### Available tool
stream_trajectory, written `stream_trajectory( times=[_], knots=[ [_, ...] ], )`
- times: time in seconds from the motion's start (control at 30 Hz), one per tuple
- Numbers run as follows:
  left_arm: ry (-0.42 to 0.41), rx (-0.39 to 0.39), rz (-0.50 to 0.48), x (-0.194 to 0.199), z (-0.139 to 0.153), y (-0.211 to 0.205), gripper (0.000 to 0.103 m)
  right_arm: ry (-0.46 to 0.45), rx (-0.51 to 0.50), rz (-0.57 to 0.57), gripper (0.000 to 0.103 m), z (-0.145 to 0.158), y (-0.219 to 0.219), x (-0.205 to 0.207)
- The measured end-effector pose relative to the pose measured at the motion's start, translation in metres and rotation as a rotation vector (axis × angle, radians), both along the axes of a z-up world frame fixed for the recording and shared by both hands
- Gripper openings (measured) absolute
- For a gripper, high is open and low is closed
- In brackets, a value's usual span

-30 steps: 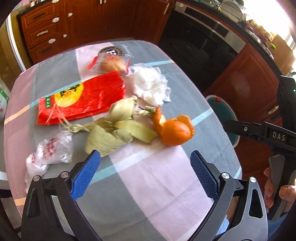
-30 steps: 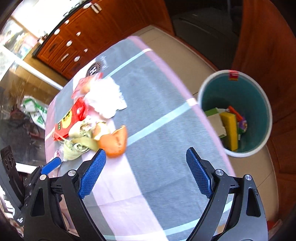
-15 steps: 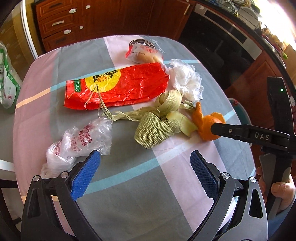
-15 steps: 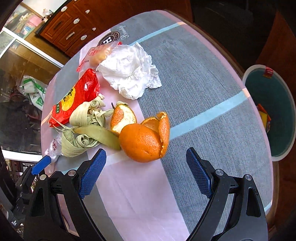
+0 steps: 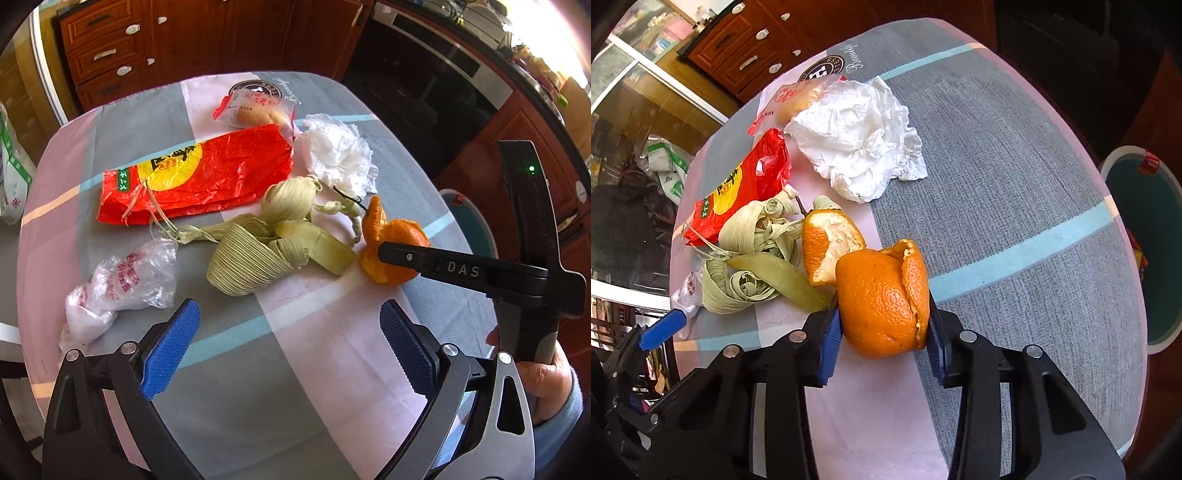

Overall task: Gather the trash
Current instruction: 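Grasp the orange peel with the right tool while the left tool grasps a green husk strip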

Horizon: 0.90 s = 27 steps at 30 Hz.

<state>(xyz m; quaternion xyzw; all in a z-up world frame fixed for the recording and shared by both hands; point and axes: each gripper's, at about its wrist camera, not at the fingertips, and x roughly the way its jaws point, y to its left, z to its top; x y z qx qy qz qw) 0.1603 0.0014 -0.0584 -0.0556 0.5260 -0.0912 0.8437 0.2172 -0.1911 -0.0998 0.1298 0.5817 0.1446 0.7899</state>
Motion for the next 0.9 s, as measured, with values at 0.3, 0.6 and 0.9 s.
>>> stream_trajectory(
  times=[0.3, 0.6, 0.9],
  knots=[
    [0.065, -0.104, 0.177, 0.011, -0.019, -0.048, 0.091, -0.028, 0.074, -0.047, 0.037, 0.006, -0.062, -0.008],
    [0.130, -0.092, 0.396, 0.039, -0.050, -0.059, 0.069, -0.024, 0.122, -0.058, 0.037, 0.008, -0.113, -0.003],
    [0.075, 0.015, 0.471, 0.056, -0.048, -0.065, 0.032, -0.014, 0.155, -0.030, 0.037, 0.004, -0.127, 0.004]
  ],
)
